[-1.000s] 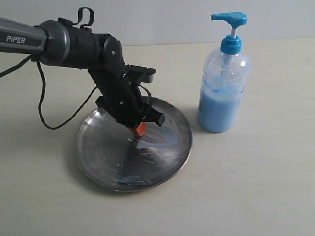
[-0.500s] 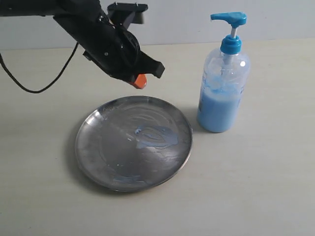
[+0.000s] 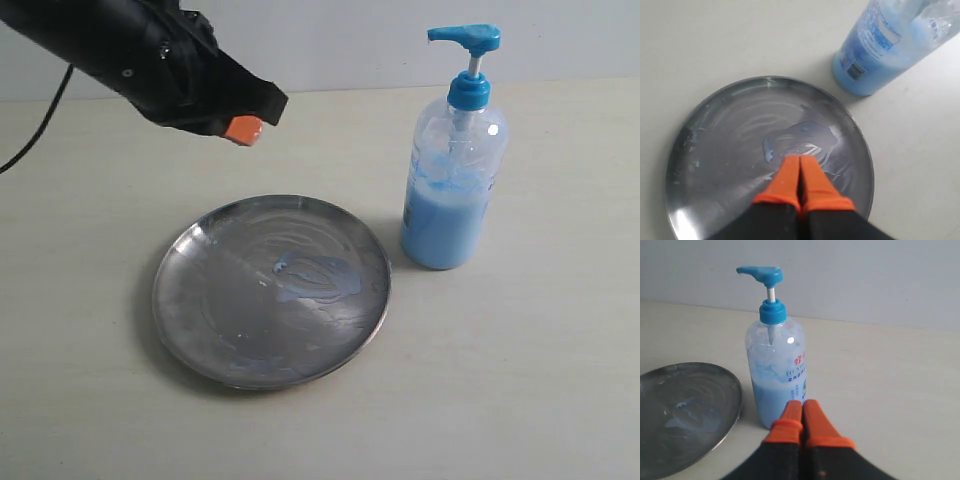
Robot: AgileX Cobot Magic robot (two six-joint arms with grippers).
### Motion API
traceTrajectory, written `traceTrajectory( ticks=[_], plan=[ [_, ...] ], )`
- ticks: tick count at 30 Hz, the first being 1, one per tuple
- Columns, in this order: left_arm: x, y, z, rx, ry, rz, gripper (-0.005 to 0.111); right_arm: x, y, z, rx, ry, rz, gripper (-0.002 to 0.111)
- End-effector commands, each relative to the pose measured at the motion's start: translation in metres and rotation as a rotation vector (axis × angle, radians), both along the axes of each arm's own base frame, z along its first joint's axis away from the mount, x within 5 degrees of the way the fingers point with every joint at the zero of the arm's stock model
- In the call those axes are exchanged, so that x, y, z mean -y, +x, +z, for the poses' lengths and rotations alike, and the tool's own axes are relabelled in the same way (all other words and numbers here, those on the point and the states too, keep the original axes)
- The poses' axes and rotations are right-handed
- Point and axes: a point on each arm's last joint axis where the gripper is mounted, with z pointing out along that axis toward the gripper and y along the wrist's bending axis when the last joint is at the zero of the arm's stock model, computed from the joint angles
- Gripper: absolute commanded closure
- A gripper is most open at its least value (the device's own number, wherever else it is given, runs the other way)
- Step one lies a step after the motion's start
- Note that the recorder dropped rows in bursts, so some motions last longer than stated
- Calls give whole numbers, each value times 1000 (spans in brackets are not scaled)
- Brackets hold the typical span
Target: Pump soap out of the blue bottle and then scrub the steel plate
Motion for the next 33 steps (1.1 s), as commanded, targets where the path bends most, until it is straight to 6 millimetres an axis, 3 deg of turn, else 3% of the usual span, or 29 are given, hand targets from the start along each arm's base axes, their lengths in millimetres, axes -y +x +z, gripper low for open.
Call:
traceTrajectory(
  ticks=[1,22,33],
  plan=[
    [-18,-22,12,77,-39,16,107,-4,8,-3,-39,18,3,108],
    [-107,-145,58,473,-302,72,107,-9,13,-7,-46,-85,73,108],
    [-139,-189,53,628,-412,91,107,-7,8,1,34,-61,69,108]
  ],
)
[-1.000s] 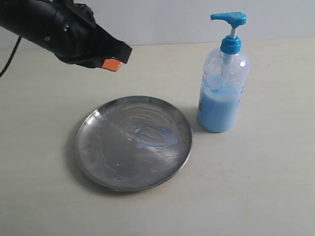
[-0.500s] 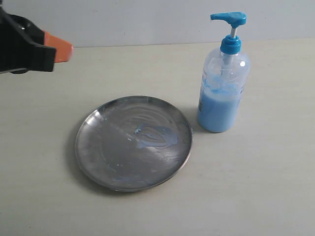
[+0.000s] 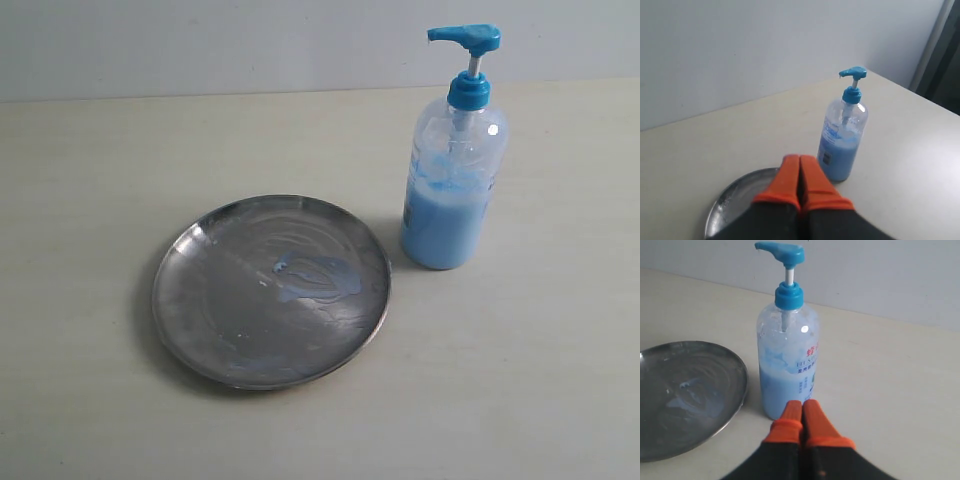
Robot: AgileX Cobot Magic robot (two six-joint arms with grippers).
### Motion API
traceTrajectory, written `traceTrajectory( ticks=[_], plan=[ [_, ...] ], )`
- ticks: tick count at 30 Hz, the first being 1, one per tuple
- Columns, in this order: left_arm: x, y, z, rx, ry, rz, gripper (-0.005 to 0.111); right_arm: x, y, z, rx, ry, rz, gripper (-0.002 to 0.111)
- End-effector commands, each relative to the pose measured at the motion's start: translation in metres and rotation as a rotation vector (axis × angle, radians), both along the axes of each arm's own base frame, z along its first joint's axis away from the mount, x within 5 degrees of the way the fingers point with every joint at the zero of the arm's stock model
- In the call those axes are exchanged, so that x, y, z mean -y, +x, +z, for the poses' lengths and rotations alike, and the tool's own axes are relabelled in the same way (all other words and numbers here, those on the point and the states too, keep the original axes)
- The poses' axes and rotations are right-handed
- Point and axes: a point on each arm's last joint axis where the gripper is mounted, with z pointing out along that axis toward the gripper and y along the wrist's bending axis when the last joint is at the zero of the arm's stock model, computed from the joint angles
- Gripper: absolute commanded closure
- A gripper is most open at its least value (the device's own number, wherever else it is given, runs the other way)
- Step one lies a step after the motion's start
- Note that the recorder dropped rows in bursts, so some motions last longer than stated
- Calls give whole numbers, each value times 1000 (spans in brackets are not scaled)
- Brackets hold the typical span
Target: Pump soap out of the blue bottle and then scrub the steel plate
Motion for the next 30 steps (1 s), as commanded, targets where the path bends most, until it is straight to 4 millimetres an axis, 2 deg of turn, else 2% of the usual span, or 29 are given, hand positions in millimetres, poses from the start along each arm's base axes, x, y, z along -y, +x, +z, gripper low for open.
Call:
traceTrajectory(
  ticks=[1,8,17,30],
  plan=[
    [-9,-10,-9,56,-33,17,107,2,-4,6,73,20,-3,108],
    [-11,-9,-32,83,-32,42,107,4,-11,10,134,24,2,108],
    [-11,-8,-32,130,-6,41,107,4,-11,12,154,30,0,108],
    [-11,-10,-38,79,38,21,107,4,-11,12,157,33,0,108]
  ],
)
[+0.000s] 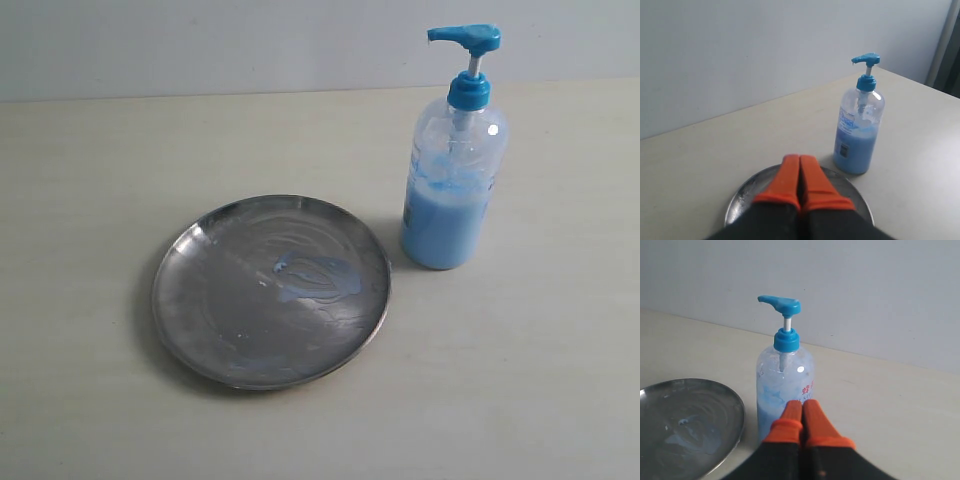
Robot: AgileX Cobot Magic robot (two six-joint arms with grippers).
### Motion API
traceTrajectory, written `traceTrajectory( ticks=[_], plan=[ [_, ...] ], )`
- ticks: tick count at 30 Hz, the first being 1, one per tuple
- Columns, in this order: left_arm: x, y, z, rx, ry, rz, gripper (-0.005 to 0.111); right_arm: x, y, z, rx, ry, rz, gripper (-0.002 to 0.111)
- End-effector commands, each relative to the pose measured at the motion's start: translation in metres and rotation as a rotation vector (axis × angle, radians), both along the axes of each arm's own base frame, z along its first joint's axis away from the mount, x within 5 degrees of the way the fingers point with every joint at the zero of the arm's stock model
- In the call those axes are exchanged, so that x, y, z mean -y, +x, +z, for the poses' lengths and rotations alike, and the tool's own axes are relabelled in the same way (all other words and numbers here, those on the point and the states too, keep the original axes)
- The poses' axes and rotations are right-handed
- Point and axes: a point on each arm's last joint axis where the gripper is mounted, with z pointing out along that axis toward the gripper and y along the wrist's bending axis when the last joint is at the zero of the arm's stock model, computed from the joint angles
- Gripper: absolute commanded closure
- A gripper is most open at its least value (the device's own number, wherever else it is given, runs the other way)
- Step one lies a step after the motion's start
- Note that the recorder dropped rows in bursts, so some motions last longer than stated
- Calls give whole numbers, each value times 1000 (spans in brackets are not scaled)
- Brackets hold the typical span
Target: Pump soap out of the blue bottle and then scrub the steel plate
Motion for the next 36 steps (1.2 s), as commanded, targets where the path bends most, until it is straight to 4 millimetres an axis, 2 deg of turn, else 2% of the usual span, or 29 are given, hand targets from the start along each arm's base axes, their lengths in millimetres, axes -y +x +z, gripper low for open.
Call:
traceTrajectory(
  ticks=[1,24,36],
  plan=[
    [-1,0,-2,1,7,2,107,1,0,1,21,0,-3,108],
    [-1,-1,-2,2,6,1,107,1,0,1,19,-2,-3,108],
    [-18,-16,8,141,21,55,107,0,0,1,18,3,-3,108]
  ],
)
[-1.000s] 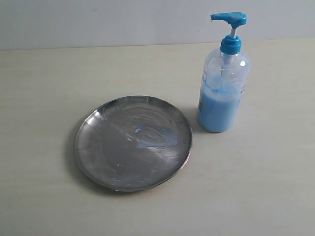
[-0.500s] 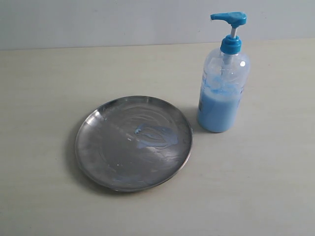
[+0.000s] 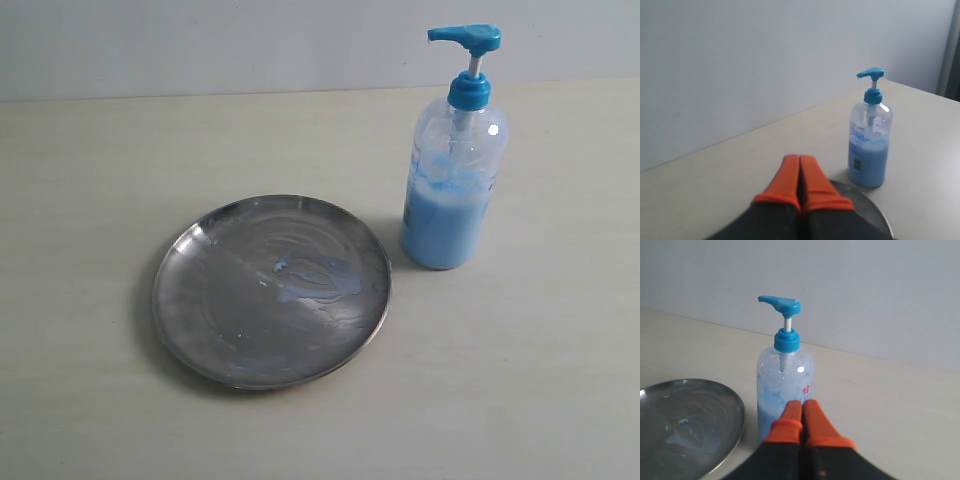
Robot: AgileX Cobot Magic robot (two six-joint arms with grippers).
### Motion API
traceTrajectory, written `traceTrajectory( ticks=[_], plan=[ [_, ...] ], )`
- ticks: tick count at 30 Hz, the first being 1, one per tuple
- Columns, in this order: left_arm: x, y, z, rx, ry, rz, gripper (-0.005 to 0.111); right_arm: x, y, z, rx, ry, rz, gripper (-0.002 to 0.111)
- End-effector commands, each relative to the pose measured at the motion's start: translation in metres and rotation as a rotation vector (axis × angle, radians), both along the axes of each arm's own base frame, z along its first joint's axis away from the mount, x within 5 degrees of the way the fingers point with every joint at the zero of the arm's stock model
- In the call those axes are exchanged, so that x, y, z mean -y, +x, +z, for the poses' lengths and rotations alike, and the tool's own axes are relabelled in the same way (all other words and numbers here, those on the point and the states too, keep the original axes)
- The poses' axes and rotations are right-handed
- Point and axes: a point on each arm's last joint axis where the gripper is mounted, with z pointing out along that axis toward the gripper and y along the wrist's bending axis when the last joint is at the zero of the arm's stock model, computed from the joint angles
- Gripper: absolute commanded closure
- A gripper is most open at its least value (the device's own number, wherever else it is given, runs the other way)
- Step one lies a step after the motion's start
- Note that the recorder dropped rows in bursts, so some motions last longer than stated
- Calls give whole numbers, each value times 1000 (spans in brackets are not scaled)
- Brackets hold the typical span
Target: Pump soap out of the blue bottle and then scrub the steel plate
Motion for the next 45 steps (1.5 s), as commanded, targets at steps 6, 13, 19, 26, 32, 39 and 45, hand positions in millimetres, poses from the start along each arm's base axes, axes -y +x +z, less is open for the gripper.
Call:
traceTrajectory(
  ticks=[6,13,19,26,32,39,45],
  plan=[
    [-16,-6,-3,68,-10,132,107,0,0,1,17,5,-4,108],
    [-30,-10,-34,82,-106,298,107,1,0,1,18,2,-4,108],
    [-39,-15,-66,94,-130,400,107,1,0,1,18,2,-4,108],
    [-45,-16,-93,78,-159,497,107,0,0,1,19,5,-4,108],
    [-48,-14,-120,13,-164,568,107,0,0,1,19,7,-4,108],
    [-50,-14,-129,-72,-128,599,107,0,0,1,16,6,-4,108],
    [-51,-16,-139,-169,-62,616,107,1,0,1,17,4,-4,108]
  ],
)
